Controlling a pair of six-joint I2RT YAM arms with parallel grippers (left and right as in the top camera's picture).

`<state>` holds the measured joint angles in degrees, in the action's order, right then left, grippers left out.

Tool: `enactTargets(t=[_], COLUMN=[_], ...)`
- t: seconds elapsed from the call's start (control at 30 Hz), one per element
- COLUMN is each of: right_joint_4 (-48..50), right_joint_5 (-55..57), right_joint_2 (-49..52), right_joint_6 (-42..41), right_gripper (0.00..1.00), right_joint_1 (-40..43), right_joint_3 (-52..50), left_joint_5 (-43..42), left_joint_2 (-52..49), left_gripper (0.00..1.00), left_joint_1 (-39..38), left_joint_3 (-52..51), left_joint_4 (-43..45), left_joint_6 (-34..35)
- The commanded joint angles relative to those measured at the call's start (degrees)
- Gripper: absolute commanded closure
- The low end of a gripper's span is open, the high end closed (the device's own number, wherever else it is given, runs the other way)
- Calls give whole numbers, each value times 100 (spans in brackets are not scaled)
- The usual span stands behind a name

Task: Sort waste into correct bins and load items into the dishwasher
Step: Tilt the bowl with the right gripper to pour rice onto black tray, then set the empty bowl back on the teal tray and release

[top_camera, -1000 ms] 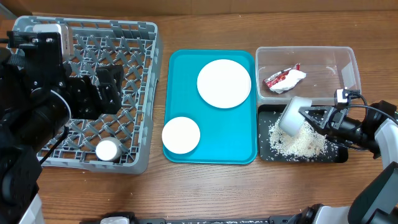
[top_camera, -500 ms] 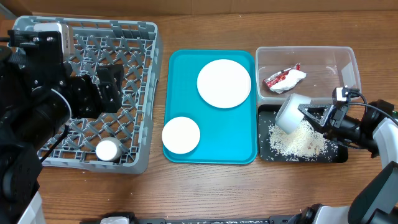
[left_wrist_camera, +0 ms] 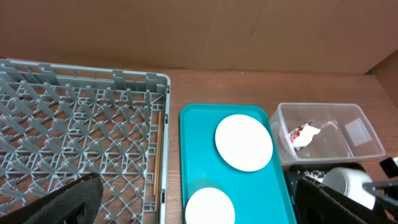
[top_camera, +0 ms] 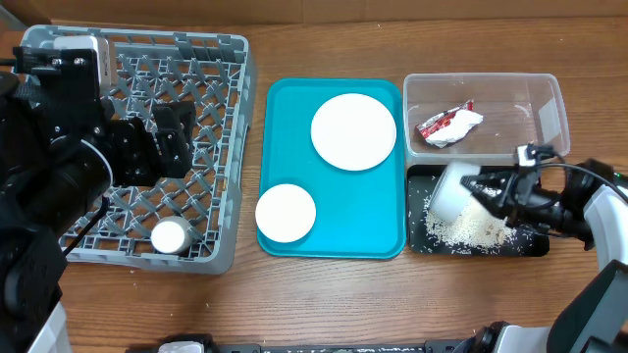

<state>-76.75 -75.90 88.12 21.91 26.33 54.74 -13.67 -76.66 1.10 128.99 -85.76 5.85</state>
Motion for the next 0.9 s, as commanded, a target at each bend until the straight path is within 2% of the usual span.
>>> enactTargets(t=[0.0,0.07,0.1,0.2,0.27,0.37,0.53,0.63,0.8,0.87], right_joint_4=[-446,-494,-385,422,1014,1633,2470,2953,3591,3860], right_joint_5=[310,660,1001,2833,4697,5893,6920,7381,8067,7807], right_joint_2=[-573,-935,-1139,-1727,-2131,-2411,-2076,-1419,-9,328], right_joint_6=[772,586,232,-1703,-3108,-3923,-4465,-4468,-4428,-4030], right_gripper=[96,96,96,96,96,96,96,96,94,84], right_joint_1=[-498,-951,-1191,-1954,-2708,-3842,-5386,-6190,-6697,-6697], right_joint_3=[210,321,363,385,385,385,382,382,385,385], left_joint_5=[57,57,57,57,57,55,57,57,57,55], left_joint_2=[-22,-22,-22,-22,-22,-22,-22,-22,-22,-22], left_gripper=[0,0,0,0,0,0,0,0,0,0], left_joint_1=[-17,-17,-17,-17,-17,-17,-17,-17,-17,-17], left_joint_3=[11,11,11,11,11,11,11,11,11,11], left_joint_4=[9,7,9,7,4,9,7,7,7,7], left_joint_6=[-72,-72,-72,-72,-72,-72,-72,-72,-72,-72])
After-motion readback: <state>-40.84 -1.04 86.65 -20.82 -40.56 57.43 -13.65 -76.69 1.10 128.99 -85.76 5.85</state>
